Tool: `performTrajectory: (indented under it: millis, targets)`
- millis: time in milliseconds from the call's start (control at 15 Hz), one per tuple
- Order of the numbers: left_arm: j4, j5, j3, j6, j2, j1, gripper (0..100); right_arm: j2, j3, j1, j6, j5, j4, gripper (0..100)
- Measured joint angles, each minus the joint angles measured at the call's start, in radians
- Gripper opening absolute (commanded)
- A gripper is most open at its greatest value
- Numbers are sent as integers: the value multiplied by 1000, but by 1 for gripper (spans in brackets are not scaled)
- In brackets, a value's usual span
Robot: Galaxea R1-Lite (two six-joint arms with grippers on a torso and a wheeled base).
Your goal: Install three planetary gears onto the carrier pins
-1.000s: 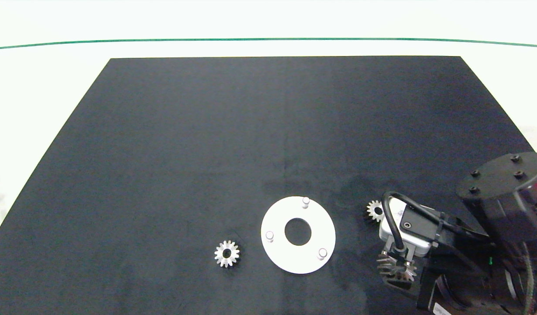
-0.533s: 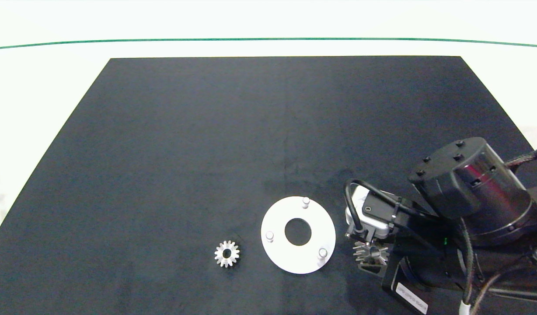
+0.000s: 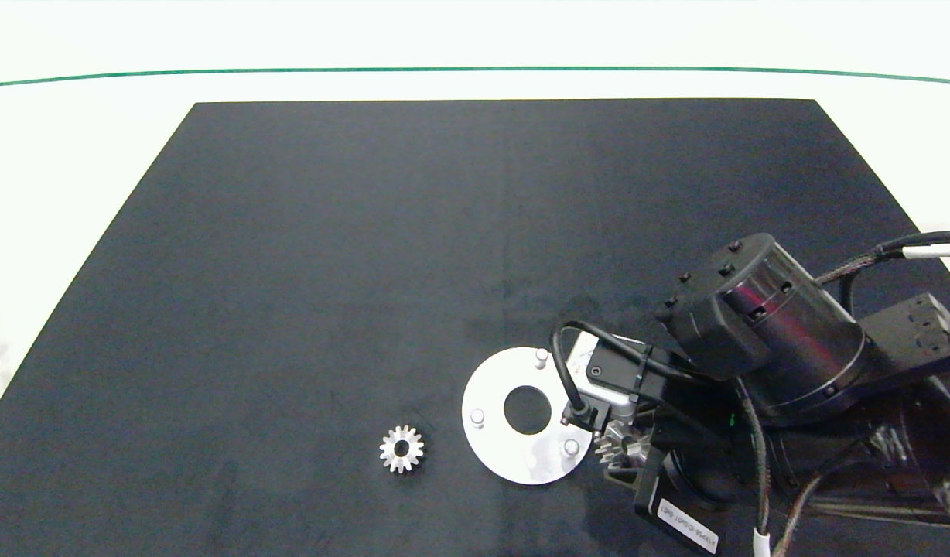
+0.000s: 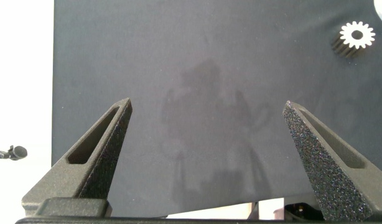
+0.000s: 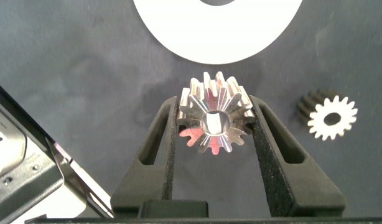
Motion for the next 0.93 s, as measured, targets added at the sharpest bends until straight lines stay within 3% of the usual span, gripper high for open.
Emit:
performTrajectory:
  millis: [933]
  targets:
    - [-1, 0, -9, 0, 12, -1, 100, 96, -67, 24, 0, -14, -1, 16]
